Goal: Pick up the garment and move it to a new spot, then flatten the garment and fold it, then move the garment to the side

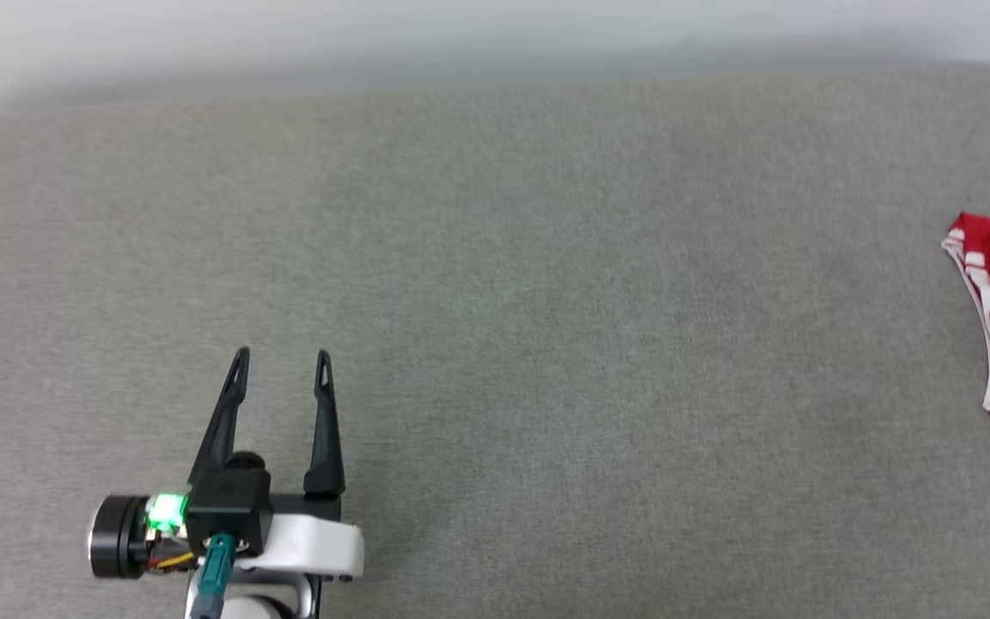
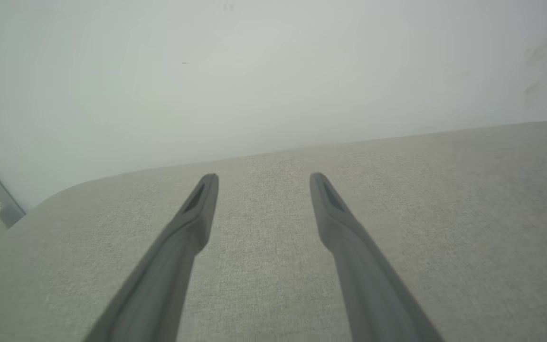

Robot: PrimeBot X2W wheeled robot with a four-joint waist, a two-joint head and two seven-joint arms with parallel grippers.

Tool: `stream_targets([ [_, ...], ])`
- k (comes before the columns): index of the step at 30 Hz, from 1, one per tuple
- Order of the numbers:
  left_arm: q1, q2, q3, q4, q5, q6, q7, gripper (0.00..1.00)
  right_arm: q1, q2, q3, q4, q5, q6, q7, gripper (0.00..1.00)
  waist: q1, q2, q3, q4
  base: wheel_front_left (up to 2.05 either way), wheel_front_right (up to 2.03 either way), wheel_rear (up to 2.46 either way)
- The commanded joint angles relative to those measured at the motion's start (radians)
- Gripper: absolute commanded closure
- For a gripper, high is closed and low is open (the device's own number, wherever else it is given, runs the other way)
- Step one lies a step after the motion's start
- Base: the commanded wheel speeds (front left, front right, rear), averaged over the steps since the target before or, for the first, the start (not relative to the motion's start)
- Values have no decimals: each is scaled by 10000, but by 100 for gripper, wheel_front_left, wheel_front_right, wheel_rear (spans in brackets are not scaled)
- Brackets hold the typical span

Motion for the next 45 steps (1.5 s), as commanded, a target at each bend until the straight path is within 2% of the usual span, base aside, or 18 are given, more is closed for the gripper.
stream_targets([
  [1, 234, -38, 76, 41, -32, -35, -22, 0, 439, 591, -192, -774, -301, -14, -66, 0, 1, 0, -424, 209, 0, 0, 0],
  [5, 467, -61, 175, 147, -101, -114, -22, 0, 1381, 1808, -509, -2499, -616, -13, -80, 0, 1, 0, -808, 374, 0, 0, 0],
  [10, 651, -105, 295, 372, -198, -240, -22, 0, 2714, 3032, -255, -4000, -728, -13, -82, 0, 1, 0, -1254, 573, 0, 0, 0],
  [18, 1015, -161, 543, 578, -268, -405, -22, 0, 4429, 4247, 812, -4449, -807, -14, -84, 0, 1, 0, -1836, 786, 0, 0, 0],
  [31, 1454, -301, 834, 587, -304, -624, -22, 0, 6319, 5115, 971, -4308, -344, -13, -86, 0, 1, 0, -2354, 848, 0, 0, 0],
  [45, 1811, -421, 1104, 480, -386, -1292, -21, 0, 7609, 5672, 548, -4981, -332, -11, -86, 0, 1, 0, -2663, 865, 0, 0, 0],
])
